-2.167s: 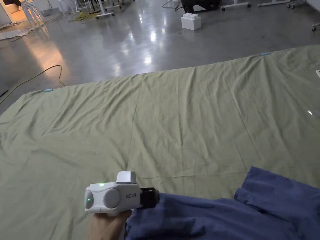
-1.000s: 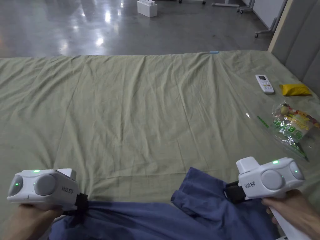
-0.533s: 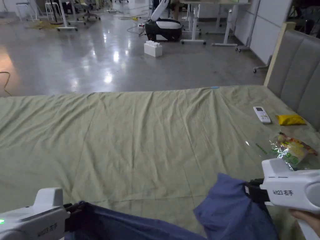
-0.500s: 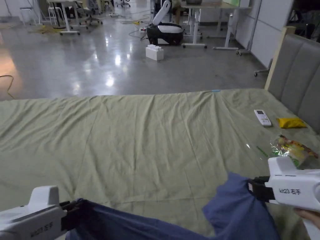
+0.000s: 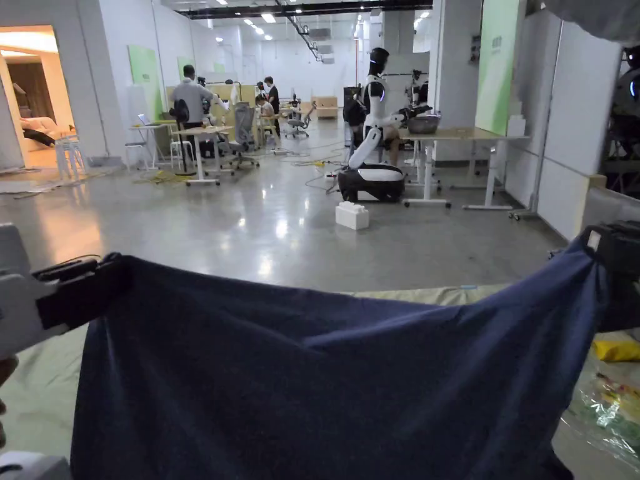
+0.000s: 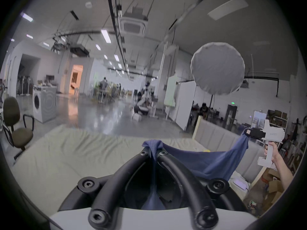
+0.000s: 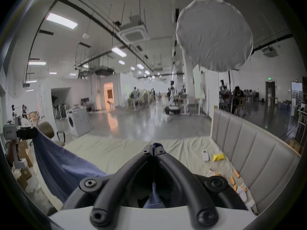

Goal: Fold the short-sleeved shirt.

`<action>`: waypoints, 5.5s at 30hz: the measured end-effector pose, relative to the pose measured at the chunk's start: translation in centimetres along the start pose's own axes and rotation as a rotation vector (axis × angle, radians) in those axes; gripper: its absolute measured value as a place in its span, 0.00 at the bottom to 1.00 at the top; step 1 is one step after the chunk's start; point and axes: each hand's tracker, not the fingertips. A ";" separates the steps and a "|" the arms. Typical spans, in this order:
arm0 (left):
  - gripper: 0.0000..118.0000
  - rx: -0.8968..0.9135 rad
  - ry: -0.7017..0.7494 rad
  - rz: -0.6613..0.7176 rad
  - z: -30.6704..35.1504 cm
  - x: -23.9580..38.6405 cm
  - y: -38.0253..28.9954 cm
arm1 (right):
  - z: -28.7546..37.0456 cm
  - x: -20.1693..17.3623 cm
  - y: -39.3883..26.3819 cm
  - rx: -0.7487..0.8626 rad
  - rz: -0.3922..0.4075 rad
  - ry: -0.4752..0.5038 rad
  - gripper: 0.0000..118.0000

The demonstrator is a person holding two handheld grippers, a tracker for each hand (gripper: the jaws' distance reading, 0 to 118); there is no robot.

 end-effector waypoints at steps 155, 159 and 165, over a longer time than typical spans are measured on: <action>0.00 0.034 0.206 -0.182 10.4 7.5 -19.3 | 12.5 -12.9 -22.0 -0.077 0.040 -0.057 0.00; 0.00 0.018 0.201 -0.172 10.2 7.2 -19.3 | 12.7 -12.8 -21.7 -0.064 0.036 -0.067 0.00; 0.00 -0.010 0.195 -0.185 10.1 7.3 -19.6 | 12.7 -12.8 -21.5 -0.065 0.038 -0.068 0.00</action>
